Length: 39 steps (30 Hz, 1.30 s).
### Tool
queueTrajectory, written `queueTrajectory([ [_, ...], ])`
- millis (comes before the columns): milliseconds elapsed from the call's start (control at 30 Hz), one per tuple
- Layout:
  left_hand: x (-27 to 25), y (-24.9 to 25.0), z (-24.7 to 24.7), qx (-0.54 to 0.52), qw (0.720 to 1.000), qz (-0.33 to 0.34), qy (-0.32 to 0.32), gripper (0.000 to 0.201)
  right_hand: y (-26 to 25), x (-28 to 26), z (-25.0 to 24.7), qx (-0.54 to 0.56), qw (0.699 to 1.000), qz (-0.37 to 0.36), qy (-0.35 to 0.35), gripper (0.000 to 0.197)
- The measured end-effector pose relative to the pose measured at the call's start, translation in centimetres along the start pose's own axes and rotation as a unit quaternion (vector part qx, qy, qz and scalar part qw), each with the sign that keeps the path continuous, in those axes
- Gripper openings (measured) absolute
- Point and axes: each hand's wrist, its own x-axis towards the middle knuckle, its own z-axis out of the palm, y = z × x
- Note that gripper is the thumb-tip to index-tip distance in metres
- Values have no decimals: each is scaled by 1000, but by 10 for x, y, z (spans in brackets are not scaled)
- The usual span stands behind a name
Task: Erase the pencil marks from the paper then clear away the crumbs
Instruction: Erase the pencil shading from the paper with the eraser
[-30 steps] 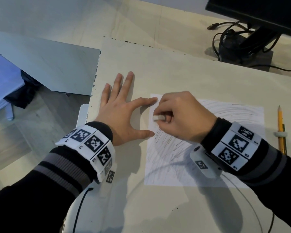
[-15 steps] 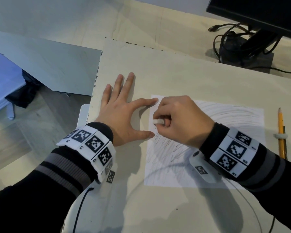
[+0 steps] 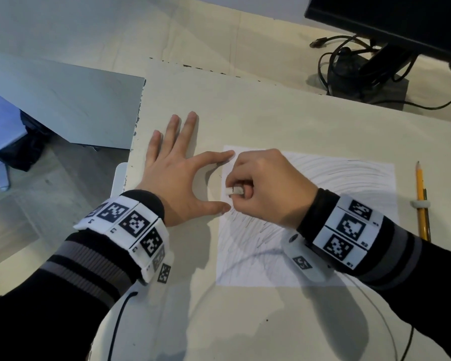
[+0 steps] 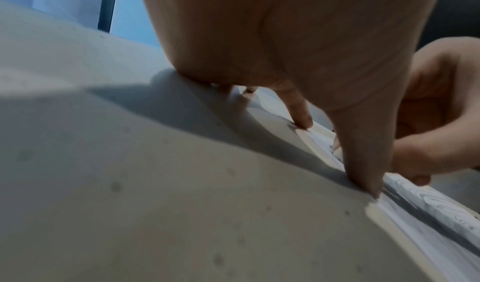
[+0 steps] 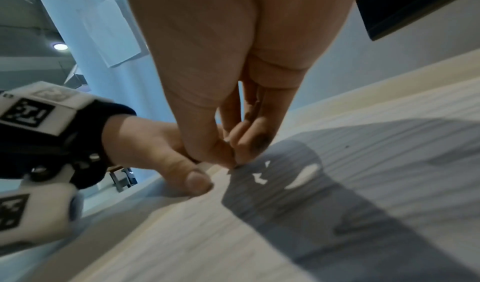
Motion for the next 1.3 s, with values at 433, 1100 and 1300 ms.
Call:
queueTrajectory([
  [433,-6,17,-7,-3,1000,2,-1,81,23,-3,-20,62,991,80,87,6],
  [1100,-6,25,-12,35,998,7,-46,78,21,-3,-1,6,998,-19,57,4],
  [1300,-9,23,-11,31,998,10,-45,77,24,4,-8,-25,998,-5,59,6],
])
